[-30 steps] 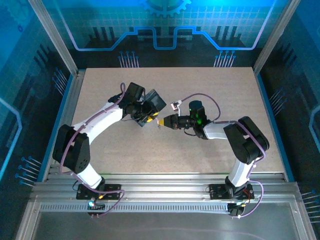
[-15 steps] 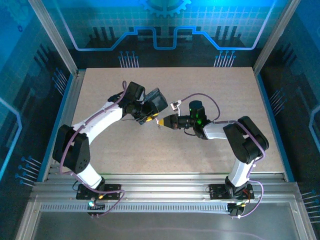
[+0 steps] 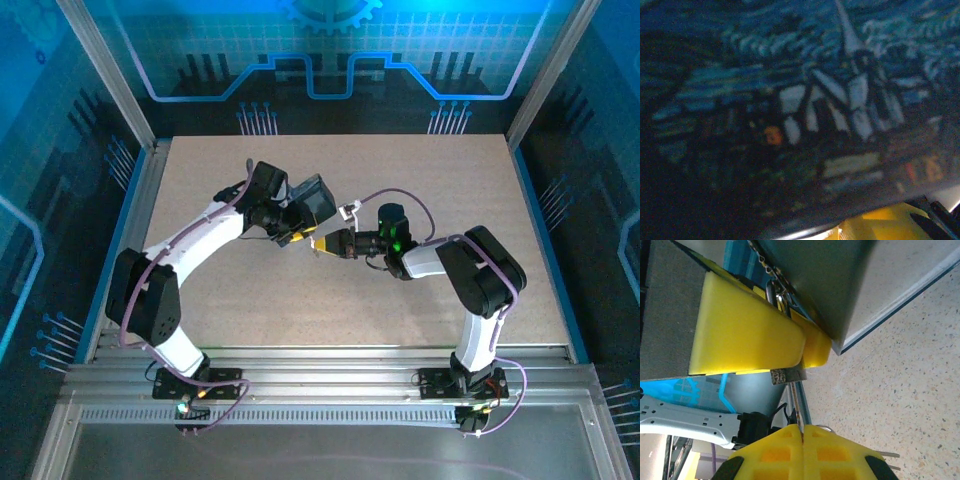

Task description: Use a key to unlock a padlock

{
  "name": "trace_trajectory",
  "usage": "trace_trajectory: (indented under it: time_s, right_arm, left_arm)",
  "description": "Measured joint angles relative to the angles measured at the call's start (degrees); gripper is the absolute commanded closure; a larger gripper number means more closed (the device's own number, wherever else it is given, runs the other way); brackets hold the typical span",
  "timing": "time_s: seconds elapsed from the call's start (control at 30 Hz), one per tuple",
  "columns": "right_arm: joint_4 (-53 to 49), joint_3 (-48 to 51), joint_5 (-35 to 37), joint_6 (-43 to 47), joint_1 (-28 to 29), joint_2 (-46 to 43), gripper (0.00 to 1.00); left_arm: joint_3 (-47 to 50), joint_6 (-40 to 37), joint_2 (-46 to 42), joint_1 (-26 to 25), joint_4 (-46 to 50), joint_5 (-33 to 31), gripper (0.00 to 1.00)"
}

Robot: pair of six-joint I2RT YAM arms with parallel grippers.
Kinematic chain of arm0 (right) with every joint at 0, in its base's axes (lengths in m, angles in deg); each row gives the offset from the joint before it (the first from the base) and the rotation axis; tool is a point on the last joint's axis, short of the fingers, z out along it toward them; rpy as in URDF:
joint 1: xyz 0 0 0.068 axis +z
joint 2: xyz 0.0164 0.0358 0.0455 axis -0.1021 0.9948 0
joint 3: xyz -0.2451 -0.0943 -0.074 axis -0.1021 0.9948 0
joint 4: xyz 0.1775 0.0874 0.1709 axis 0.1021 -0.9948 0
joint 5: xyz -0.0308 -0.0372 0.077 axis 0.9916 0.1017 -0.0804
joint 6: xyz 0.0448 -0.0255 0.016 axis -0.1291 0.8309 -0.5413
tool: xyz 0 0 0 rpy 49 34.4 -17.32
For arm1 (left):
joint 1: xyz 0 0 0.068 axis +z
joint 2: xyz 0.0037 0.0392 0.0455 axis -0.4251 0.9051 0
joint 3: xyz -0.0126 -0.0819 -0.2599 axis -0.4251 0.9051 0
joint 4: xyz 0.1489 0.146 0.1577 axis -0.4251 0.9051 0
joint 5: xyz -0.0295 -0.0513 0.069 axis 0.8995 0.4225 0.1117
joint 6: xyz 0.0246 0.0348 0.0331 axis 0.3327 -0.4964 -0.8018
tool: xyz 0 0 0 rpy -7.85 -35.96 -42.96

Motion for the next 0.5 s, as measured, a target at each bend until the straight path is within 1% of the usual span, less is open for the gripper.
trace_trajectory:
  time_s: [0.23, 0.5]
  right_arm:
    - [-0.33, 0.00, 0.00, 0.07, 0.00, 0.02, 1.00]
    - [-0.04, -0.13, -0.04, 0.00, 0.07, 1.01, 1.00]
  left_arm:
    - [-0.42, -3.17, 1.11, 0.70, 0.98, 1.86, 1.00]
    - [-1.25, -6.08, 1.84, 0.79, 2.43, 1.92, 1.00]
